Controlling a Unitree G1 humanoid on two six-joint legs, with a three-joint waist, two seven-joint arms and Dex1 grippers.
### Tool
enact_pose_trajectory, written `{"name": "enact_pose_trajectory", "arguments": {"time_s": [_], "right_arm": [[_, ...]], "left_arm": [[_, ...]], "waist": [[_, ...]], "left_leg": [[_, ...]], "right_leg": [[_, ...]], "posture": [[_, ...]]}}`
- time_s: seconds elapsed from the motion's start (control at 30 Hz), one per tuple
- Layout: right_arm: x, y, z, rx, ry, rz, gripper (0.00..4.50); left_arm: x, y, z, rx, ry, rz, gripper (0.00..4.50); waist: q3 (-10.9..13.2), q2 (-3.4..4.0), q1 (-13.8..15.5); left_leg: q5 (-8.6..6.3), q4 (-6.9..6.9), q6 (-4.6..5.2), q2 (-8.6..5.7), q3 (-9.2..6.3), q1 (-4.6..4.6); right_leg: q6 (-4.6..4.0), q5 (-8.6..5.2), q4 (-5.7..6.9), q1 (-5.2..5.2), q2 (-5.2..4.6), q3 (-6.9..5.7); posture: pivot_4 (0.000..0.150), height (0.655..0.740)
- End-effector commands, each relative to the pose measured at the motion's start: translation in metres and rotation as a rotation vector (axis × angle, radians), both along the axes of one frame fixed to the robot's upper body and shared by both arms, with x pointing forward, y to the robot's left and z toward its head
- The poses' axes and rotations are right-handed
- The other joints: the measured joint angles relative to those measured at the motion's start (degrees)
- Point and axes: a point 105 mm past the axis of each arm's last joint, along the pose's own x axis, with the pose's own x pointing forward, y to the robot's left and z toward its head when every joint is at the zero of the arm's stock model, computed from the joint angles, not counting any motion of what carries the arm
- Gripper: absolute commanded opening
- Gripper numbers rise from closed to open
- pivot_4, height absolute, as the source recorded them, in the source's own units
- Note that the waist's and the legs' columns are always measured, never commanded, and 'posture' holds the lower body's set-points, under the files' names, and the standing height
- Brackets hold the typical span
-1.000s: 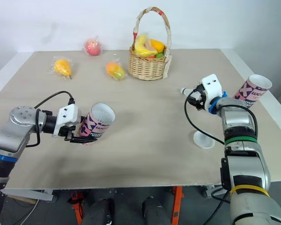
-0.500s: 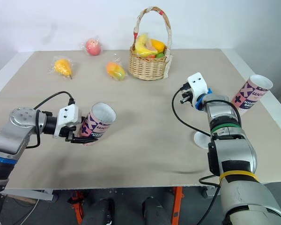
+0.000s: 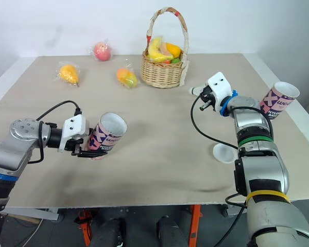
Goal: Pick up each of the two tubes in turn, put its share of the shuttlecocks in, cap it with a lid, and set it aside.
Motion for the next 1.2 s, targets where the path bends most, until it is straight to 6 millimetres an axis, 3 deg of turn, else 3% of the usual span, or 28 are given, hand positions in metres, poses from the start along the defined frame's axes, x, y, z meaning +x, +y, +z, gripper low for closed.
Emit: {"name": "enact_pose_trajectory", "arguments": {"time_s": [0.03,0.1,0.23,0.37,0.47,0.63,0.77,0.97,1.07,1.17,1.2], "right_arm": [[-0.021,0.017,0.038,0.057,-0.073,0.193,0.04],[-0.047,0.039,0.052,0.077,-0.079,0.373,0.04],[-0.121,0.083,0.068,-0.005,-0.085,0.761,0.04],[-0.159,0.115,0.078,-0.038,-0.094,0.954,0.04],[-0.166,0.127,0.072,-0.099,-0.079,1.001,0.04],[-0.155,0.156,0.063,-0.198,-0.086,1.032,0.04],[-0.145,0.169,0.057,-0.257,-0.085,1.04,0.04],[-0.153,0.184,0.053,-0.311,-0.053,1.149,0.04],[-0.159,0.192,0.058,-0.271,-0.015,1.203,0.9],[-0.17,0.192,0.066,-0.207,0.02,1.264,2.41],[-0.172,0.189,0.07,-0.171,0.04,1.27,2.68]], "left_arm": [[-0.001,-0.004,0.001,-0.008,-0.002,-0.024,3.3],[-0.001,-0.004,0.0,-0.007,-0.002,-0.024,3.3],[-0.001,-0.005,0.0,-0.007,0.001,-0.028,3.3],[0.0,-0.005,0.001,-0.005,-0.002,-0.029,3.3],[0.001,-0.005,0.002,-0.007,-0.003,-0.031,3.3],[0.001,-0.006,0.002,-0.005,-0.007,-0.036,3.3],[0.001,-0.005,0.002,-0.005,-0.007,-0.037,3.3],[0.002,-0.004,0.002,-0.005,-0.006,-0.03,3.3],[0.002,-0.003,0.001,-0.006,-0.005,-0.027,3.3],[0.002,-0.003,0.001,-0.009,-0.005,-0.026,3.3],[0.001,-0.003,0.001,-0.01,-0.005,-0.026,3.3]], "waist": [[0.0,0.0,0.17],[0.01,0.03,0.28],[0.03,0.11,0.42],[0.05,0.14,0.28],[0.04,0.13,0.25],[0.05,0.13,0.23],[0.04,0.12,0.34],[0.04,0.12,0.36],[0.05,0.12,0.33],[0.04,0.12,0.34],[0.04,0.12,0.34]], "left_leg": [[0.0,0.0,0.0,0.0,-0.01,-0.02],[0.0,0.0,0.0,0.0,-0.05,-0.06],[-0.01,0.0,0.01,0.01,-0.14,-0.1],[-0.01,0.06,0.01,0.06,-0.14,-0.01],[0.01,0.14,0.0,0.12,-0.1,0.1],[0.05,0.23,0.02,0.14,0.01,0.09],[0.05,0.22,0.02,0.16,-0.03,0.04],[0.03,0.17,0.03,0.12,-0.1,-0.16],[0.03,0.18,0.03,0.13,-0.1,-0.16],[0.04,0.21,0.03,0.15,-0.14,-0.16],[0.04,0.22,0.03,0.16,-0.14,-0.16]], "right_leg": [[0.0,0.0,0.0,0.0,0.0,-0.01],[0.01,-0.02,0.0,0.0,0.0,-0.04],[0.0,-0.06,0.0,-0.02,0.0,-0.15],[0.22,-0.15,0.02,0.04,0.04,-0.18],[0.28,-0.12,0.03,0.14,0.06,-0.19],[0.15,-0.09,0.03,0.08,0.05,-0.13],[0.25,-0.06,0.04,0.06,0.07,-0.18],[0.0,-0.02,0.03,-0.08,0.05,-0.22],[0.02,-0.02,0.04,-0.08,0.06,-0.24],[0.04,-0.01,0.04,-0.06,0.06,-0.3],[0.04,-0.01,0.04,-0.06,0.06,-0.3]], "posture": [[0.15,0.74],[0.15,0.74],[0.15,0.74],[0.15,0.74],[0.15,0.74],[0.15,0.74],[0.15,0.74],[0.15,0.74],[0.15,0.74],[0.15,0.74],[0.15,0.74]]}}
